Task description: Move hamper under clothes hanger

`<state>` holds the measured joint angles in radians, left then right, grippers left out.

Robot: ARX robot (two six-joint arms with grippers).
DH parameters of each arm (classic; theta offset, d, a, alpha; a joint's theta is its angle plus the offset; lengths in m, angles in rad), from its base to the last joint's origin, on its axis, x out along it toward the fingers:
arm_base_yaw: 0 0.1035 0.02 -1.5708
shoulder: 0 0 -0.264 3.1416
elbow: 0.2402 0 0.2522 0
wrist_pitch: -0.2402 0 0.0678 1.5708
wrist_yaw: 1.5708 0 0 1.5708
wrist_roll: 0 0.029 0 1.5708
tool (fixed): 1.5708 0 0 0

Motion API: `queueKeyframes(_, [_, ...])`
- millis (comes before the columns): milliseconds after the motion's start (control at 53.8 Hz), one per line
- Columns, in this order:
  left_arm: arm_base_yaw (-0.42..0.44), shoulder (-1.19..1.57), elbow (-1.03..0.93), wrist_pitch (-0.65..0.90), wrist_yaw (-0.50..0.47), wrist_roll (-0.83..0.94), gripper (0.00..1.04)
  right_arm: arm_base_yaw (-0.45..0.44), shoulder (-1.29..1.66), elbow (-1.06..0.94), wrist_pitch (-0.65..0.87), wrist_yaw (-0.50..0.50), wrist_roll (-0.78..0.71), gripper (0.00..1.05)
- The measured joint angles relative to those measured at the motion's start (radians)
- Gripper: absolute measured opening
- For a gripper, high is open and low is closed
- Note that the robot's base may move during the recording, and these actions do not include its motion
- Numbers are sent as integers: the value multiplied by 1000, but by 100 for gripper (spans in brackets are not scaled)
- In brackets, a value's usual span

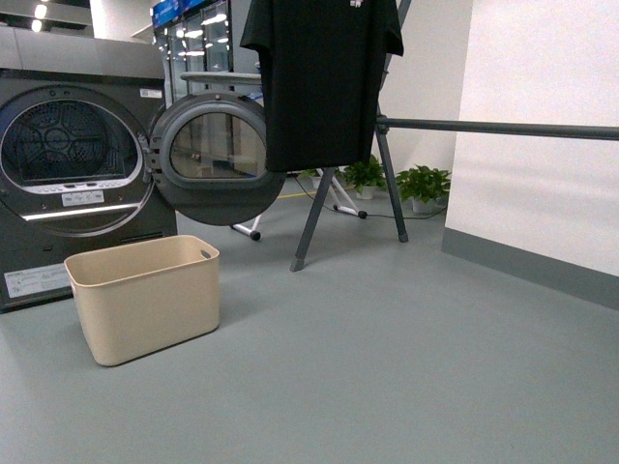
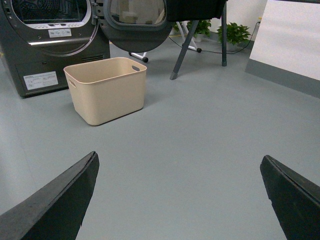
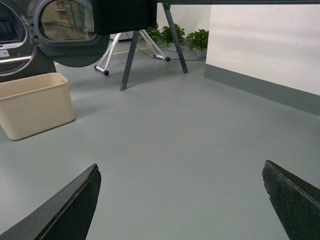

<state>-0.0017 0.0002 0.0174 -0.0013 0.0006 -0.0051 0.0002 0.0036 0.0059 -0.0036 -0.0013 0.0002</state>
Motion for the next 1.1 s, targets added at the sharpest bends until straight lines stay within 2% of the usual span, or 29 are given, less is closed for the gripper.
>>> queueKeyframes(1098, [0, 1, 0, 0, -2, 0, 98, 0, 0, 0, 0, -1, 0, 97])
